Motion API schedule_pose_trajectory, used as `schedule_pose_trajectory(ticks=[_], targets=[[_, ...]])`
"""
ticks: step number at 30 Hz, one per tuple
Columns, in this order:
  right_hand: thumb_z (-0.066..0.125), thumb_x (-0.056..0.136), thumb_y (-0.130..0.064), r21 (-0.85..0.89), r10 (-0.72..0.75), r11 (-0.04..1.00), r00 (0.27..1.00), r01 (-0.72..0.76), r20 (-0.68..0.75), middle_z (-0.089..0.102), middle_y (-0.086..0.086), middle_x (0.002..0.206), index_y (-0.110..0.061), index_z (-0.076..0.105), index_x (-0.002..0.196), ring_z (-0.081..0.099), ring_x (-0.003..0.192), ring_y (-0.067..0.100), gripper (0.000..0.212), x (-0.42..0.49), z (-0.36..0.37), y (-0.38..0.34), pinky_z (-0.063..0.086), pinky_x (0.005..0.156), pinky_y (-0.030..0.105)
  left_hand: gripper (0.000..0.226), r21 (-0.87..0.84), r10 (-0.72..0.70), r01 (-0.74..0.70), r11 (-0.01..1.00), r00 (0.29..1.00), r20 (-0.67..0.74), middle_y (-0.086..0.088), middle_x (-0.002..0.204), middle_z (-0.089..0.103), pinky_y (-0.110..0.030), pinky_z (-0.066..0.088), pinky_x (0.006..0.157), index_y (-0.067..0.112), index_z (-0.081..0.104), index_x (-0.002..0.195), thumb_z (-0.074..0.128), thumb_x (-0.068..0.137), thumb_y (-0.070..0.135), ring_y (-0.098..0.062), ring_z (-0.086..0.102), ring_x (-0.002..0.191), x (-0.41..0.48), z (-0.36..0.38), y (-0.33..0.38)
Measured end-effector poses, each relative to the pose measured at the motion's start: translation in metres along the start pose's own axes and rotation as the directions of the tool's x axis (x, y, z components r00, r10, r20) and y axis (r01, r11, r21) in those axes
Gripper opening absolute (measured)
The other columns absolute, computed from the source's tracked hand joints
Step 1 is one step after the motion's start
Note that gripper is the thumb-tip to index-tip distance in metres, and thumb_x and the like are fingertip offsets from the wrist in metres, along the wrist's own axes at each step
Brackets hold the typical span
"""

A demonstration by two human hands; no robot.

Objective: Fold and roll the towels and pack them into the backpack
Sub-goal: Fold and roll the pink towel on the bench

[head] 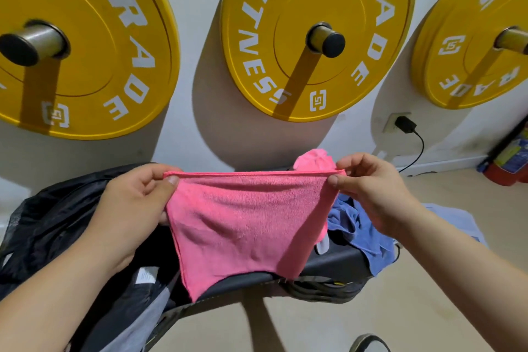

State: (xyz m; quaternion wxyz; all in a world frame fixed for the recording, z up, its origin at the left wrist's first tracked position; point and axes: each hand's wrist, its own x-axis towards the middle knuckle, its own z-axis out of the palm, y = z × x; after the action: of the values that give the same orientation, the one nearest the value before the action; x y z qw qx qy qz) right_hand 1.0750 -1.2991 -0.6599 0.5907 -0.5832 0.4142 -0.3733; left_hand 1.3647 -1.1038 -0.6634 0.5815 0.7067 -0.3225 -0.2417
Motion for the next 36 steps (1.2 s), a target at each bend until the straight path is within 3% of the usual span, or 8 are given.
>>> schedule_pose_trajectory(ticks=[6, 13, 17, 21, 25, 29, 32, 36], targets=[[0.06, 0.091, 0.01, 0.187, 0.107, 0.977, 0.994, -0.106, 0.005, 0.065, 0.001, 0.075, -0.015, 0.068, 0.097, 0.059, 0.065, 0.015, 0.027, 0.002, 0.001, -0.005, 0.046, 0.059, 0.029, 0.016, -0.179, -0.118, 0.133, 0.975, 0.989, 0.091, -0.015, 0.093, 0.076, -0.036, 0.053, 0.079, 0.01, 0.074, 0.1, 0.058, 0.1, 0.009, -0.02, 0.069, 0.079, 0.0, 0.002, 0.006], [0.073, 0.088, 0.0, -0.045, 0.24, 0.969, 0.967, -0.244, -0.082, 0.065, 0.001, 0.078, -0.012, 0.071, 0.103, 0.058, 0.063, 0.015, 0.019, 0.004, 0.007, 0.019, 0.048, 0.048, 0.025, 0.014, -0.002, -0.206, 0.207, 0.978, 0.974, 0.094, -0.016, 0.084, 0.073, -0.048, 0.056, 0.078, 0.01, 0.073, 0.102, 0.059, 0.1, 0.015, -0.022, 0.061, 0.076, 0.007, 0.004, -0.014], [0.072, 0.087, 0.004, -0.104, 0.151, 0.98, 0.978, -0.168, -0.147, 0.07, 0.006, 0.086, -0.006, 0.071, 0.109, 0.06, 0.071, 0.015, 0.024, 0.005, 0.016, 0.032, 0.052, 0.065, 0.023, 0.015, -0.004, -0.184, 0.184, 0.983, 0.982, 0.041, -0.005, 0.082, 0.076, -0.037, 0.057, 0.078, 0.014, 0.075, 0.097, 0.061, 0.099, 0.011, -0.017, 0.065, 0.077, 0.012, 0.01, -0.025], [0.074, 0.087, 0.002, -0.122, 0.097, 0.985, 0.98, -0.119, -0.171, 0.073, 0.008, 0.091, -0.004, 0.073, 0.105, 0.065, 0.079, 0.017, 0.019, 0.009, 0.019, 0.036, 0.055, 0.078, 0.029, 0.014, -0.009, -0.139, 0.139, 0.99, 0.99, -0.009, -0.006, 0.09, 0.079, -0.048, 0.054, 0.096, 0.018, 0.077, 0.095, 0.065, 0.096, 0.012, -0.018, 0.069, 0.081, 0.014, 0.01, -0.031], [0.073, 0.09, -0.007, -0.096, 0.081, 0.991, 0.984, -0.097, -0.158, 0.073, 0.012, 0.089, -0.006, 0.074, 0.102, 0.064, 0.077, 0.021, 0.012, 0.009, 0.023, 0.035, 0.057, 0.078, 0.042, 0.01, 0.018, -0.15, 0.151, 0.988, 0.988, -0.044, -0.003, 0.09, 0.08, -0.054, 0.056, 0.096, 0.02, 0.077, 0.096, 0.067, 0.095, 0.017, -0.024, 0.074, 0.089, 0.011, 0.014, -0.033], [0.074, 0.089, -0.009, -0.062, 0.096, 0.993, 0.99, -0.103, -0.104, 0.069, 0.016, 0.082, -0.005, 0.076, 0.093, 0.059, 0.073, 0.022, 0.006, -0.002, 0.037, 0.026, 0.051, 0.067, 0.038, 0.006, -0.006, -0.237, 0.237, 0.972, 0.97, -0.051, -0.017, 0.091, 0.077, -0.055, 0.061, 0.085, 0.012, 0.073, 0.092, 0.069, 0.094, 0.014, -0.035, 0.074, 0.083, 0.006, 0.021, -0.028], [0.071, 0.091, -0.004, -0.042, 0.113, 0.993, 0.993, -0.114, -0.031, 0.067, 0.01, 0.078, -0.001, 0.074, 0.097, 0.059, 0.065, 0.016, 0.008, -0.017, 0.055, 0.02, 0.052, 0.056, 0.025, 0.007, -0.049, -0.287, 0.287, 0.957, 0.958, 0.001, -0.027, 0.091, 0.074, -0.053, 0.062, 0.081, 0.005, 0.072, 0.091, 0.069, 0.094, 0.011, -0.026, 0.067, 0.068, -0.006, 0.033, -0.02], [0.069, 0.091, 0.001, -0.025, 0.102, 0.995, 0.983, -0.1, 0.155, 0.075, 0.012, 0.082, 0.002, 0.076, 0.097, 0.067, 0.069, 0.017, 0.01, -0.04, 0.084, 0.02, 0.062, 0.071, 0.033, 0.006, -0.081, -0.202, 0.21, 0.974, 0.975, 0.096, -0.006, 0.074, 0.076, -0.038, 0.061, 0.074, 0.012, 0.075, 0.089, 0.072, 0.092, 0.015, -0.014, 0.067, 0.063, -0.034, 0.056, -0.006]])
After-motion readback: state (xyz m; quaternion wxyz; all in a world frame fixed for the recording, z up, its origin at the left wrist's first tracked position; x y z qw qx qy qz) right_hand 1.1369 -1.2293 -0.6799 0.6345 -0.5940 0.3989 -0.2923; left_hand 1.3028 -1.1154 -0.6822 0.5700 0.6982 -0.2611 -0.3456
